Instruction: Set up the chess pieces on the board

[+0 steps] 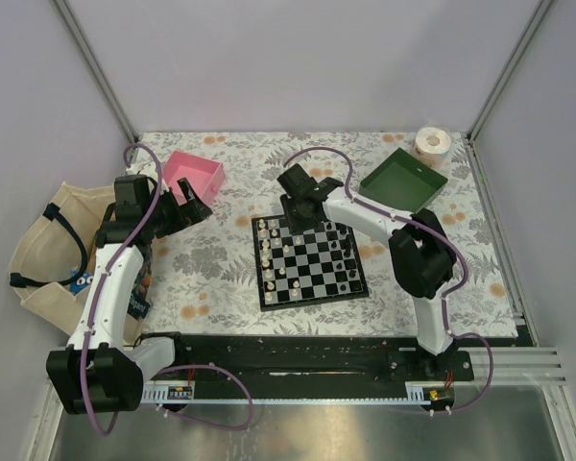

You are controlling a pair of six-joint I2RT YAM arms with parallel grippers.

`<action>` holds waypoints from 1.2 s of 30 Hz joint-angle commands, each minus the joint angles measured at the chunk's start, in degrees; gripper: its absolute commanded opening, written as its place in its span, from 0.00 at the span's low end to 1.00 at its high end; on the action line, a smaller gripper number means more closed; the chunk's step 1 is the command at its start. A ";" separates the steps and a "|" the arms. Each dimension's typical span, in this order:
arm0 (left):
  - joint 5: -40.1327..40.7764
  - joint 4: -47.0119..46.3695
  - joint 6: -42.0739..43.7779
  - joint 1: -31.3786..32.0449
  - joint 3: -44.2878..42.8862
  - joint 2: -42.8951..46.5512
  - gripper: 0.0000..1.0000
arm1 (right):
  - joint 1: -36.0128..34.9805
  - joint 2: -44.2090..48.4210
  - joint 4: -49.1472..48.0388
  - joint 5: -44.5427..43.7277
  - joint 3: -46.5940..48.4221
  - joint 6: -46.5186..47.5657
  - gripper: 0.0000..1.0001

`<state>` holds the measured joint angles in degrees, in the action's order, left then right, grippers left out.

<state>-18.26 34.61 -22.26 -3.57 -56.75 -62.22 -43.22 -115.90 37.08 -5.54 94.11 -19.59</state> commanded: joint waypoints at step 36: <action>-1.07 -1.74 0.64 -0.21 -0.47 0.43 0.99 | -0.46 3.21 -0.87 0.36 -1.20 -1.06 0.08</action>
<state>-18.26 34.61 -22.28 -3.57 -56.75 -62.22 -42.63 -118.96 37.15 -4.91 93.21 -20.03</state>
